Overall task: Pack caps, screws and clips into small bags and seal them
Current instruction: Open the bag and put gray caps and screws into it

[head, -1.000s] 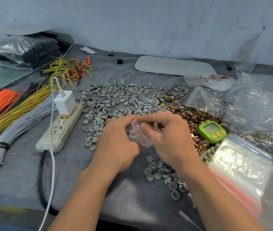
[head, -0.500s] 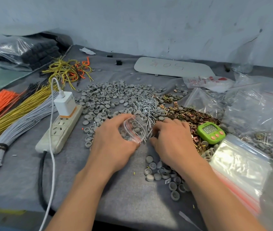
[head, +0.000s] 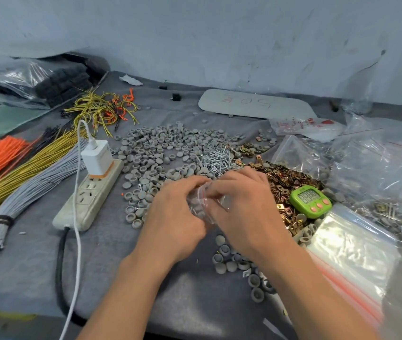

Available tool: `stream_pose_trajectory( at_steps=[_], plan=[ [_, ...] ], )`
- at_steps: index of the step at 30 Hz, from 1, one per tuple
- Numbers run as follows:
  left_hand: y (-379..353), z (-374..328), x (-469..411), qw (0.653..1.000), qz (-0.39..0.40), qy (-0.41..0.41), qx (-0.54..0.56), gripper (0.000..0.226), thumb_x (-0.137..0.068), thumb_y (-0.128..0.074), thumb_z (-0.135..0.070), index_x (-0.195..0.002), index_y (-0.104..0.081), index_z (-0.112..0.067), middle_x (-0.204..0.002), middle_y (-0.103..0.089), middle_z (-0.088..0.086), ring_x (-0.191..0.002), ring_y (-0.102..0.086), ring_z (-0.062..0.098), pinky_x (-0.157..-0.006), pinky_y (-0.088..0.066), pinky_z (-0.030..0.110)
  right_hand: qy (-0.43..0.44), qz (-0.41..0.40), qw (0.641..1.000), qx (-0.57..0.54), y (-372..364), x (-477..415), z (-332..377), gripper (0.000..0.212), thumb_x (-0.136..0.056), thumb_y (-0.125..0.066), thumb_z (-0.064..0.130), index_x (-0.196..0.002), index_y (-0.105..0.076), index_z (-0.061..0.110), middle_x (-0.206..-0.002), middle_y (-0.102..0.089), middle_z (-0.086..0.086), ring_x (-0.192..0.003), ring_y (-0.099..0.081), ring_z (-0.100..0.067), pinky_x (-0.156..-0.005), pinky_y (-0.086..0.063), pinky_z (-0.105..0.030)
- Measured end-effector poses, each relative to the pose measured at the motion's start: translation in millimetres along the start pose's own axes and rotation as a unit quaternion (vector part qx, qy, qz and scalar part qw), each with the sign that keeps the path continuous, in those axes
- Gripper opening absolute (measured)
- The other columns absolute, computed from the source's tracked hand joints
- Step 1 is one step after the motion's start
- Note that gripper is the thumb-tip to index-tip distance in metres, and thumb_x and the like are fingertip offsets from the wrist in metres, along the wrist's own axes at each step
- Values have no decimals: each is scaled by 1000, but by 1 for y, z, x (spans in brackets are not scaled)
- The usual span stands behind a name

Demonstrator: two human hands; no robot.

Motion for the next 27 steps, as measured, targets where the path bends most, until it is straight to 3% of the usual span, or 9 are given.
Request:
stream_pose_trajectory(
  at_steps=[4,7,9,12,19,22,24,25,27],
  plan=[
    [1,4,1,1000,-7,7,30,59,-69,-84,-31,-120,-62,-50,-105,-68,-19,-95,-63,1,-85,-53,28,-75,-30,993,-88,-2,-4,-12,7,-88,-78,32,-91,-84,29,-76,-59,27,-86,-50,-5,-84,-38,-26],
    [5,6,2,999,-21,4,47,54,-68,-87,-37,-115,-64,-51,-99,-70,-25,-91,-63,-9,-76,-43,6,-150,-45,987,-41,4,-6,-31,11,-93,-75,24,-95,-83,32,-83,-63,25,-97,-59,-14,-91,-48,-40],
    [8,6,1,998,-34,10,60,52,-67,-89,-32,-110,-66,-51,-92,-69,-32,-89,-60,-19,-69,-38,-2,-175,25,983,48,4,-7,-38,18,-95,-71,22,-98,-81,36,-92,-63,16,-111,-53,-23,-101,-40,-42],
    [12,6,2,996,-36,15,84,54,-68,-89,-23,-107,-67,-53,-95,-65,-42,-88,-57,-24,-68,-35,-6,-156,125,969,142,-6,-5,-37,20,-96,-68,23,-102,-76,41,-104,-60,12,-109,-45,-21,-98,-25,-38],
    [12,5,4,998,-24,16,53,55,-70,-87,-35,-114,-62,-56,-95,-67,-29,-94,-54,-22,-68,-38,-3,-100,140,963,207,-12,-2,-35,20,-97,-64,25,-85,-54,37,-98,-51,11,-104,-47,-17,-101,-25,-37],
    [10,5,3,999,-21,19,38,54,-70,-87,-38,-115,-62,-55,-96,-66,-28,-94,-54,-20,-66,-38,0,-140,89,983,79,-6,-3,-30,16,-99,-66,28,-85,-63,36,-94,-57,17,-101,-55,-15,-105,-34,-38],
    [7,4,2,999,-17,21,31,54,-71,-85,-38,-118,-63,-52,-98,-67,-24,-91,-60,-10,-69,-40,5,-162,11,984,-71,0,-4,-25,24,-96,-71,28,-76,-62,38,-86,-60,20,-86,-60,-5,-89,-47,-35],
    [6,3,2,999,-12,22,28,56,-72,-85,-37,-121,-62,-51,-102,-67,-21,-91,-62,-4,-74,-44,11,-154,-20,981,-115,2,-5,-21,25,-94,-73,28,-73,-63,39,-84,-62,20,-84,-60,-2,-81,-45,-31],
    [3,1,1,999,2,29,24,64,-71,-85,-31,-126,-60,-50,-109,-67,-16,-95,-63,4,-82,-51,27,-134,-27,979,-150,3,-6,-11,21,-90,-77,29,-74,-68,38,-86,-64,21,-89,-58,1,-81,-44,-30]
  ],
)
Point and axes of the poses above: each hand's wrist, its own x-axis away from the middle knuckle, its own y-axis out of the back of the hand, z = x × y, the point moved 1 cm from there along -x, towards the middle knuckle
